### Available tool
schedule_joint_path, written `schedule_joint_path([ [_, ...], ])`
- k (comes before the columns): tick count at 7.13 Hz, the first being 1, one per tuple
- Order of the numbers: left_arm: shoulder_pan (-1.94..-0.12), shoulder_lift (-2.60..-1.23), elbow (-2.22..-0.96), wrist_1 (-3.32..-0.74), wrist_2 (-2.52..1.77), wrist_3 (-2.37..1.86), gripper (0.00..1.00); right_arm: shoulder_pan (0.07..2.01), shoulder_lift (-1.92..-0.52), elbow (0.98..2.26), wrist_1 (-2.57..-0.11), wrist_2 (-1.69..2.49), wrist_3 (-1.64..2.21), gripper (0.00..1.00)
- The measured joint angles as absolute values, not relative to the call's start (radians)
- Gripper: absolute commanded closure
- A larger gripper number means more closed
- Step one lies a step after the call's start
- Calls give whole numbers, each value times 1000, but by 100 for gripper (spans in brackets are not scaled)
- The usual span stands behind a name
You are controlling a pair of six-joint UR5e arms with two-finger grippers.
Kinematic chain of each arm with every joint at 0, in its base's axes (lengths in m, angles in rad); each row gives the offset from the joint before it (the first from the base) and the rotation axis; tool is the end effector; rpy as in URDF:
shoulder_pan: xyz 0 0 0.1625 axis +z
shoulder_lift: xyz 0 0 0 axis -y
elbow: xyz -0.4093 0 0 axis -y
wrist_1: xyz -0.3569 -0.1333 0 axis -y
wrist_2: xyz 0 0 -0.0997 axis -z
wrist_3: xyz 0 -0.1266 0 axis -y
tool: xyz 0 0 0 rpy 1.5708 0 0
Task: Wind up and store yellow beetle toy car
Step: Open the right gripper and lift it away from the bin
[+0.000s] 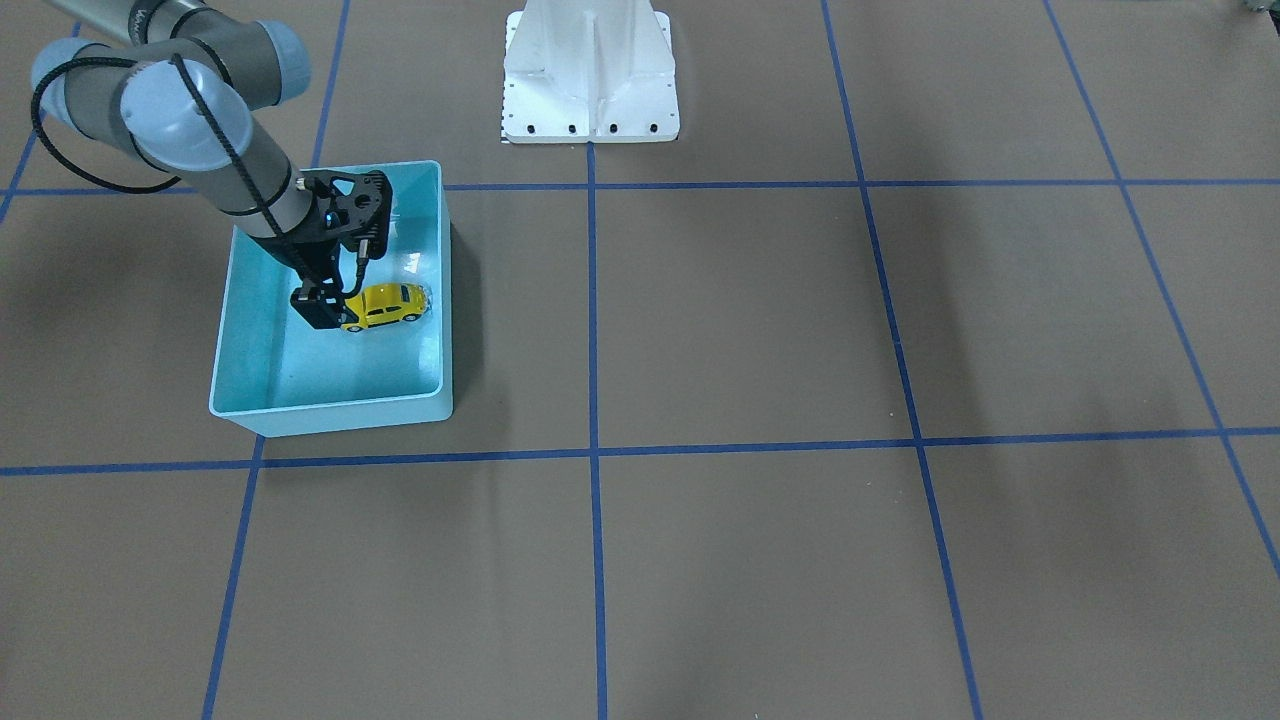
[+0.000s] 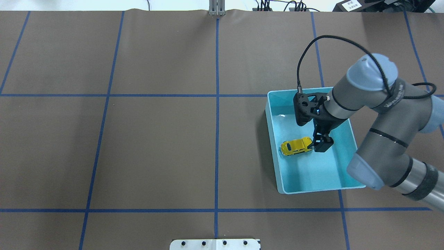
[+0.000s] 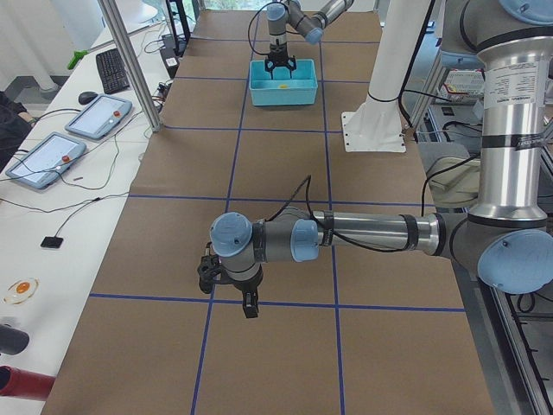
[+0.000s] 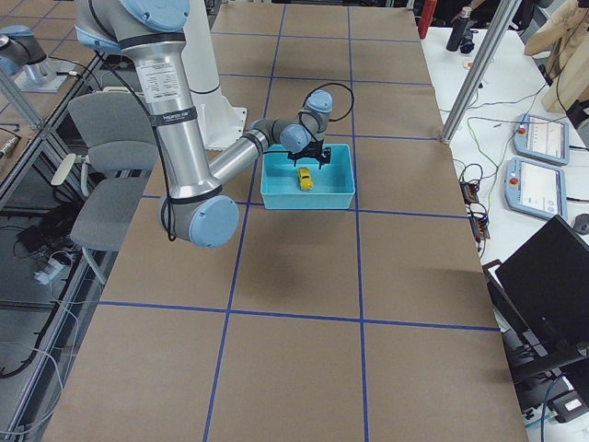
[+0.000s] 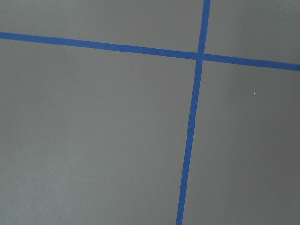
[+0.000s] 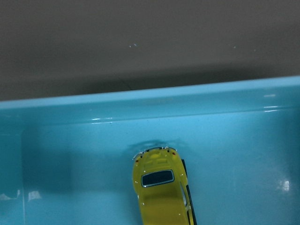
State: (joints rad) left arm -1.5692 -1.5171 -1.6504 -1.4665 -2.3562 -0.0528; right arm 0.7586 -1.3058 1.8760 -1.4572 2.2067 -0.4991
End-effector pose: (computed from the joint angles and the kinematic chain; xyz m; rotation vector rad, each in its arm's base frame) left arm -0.0431 -0.4273 0.6590 -0.0957 0.7829 -0.0793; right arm -0.3587 -0.4200 0.3808 0.6115 -0.7751 -1.4308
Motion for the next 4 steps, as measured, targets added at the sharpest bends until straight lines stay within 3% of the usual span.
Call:
schedule_joint_path([
  [4, -1569, -1517, -1651, -1465, -2356, -53, 0, 1161, -1499, 1886, -1548, 2351, -507, 0],
])
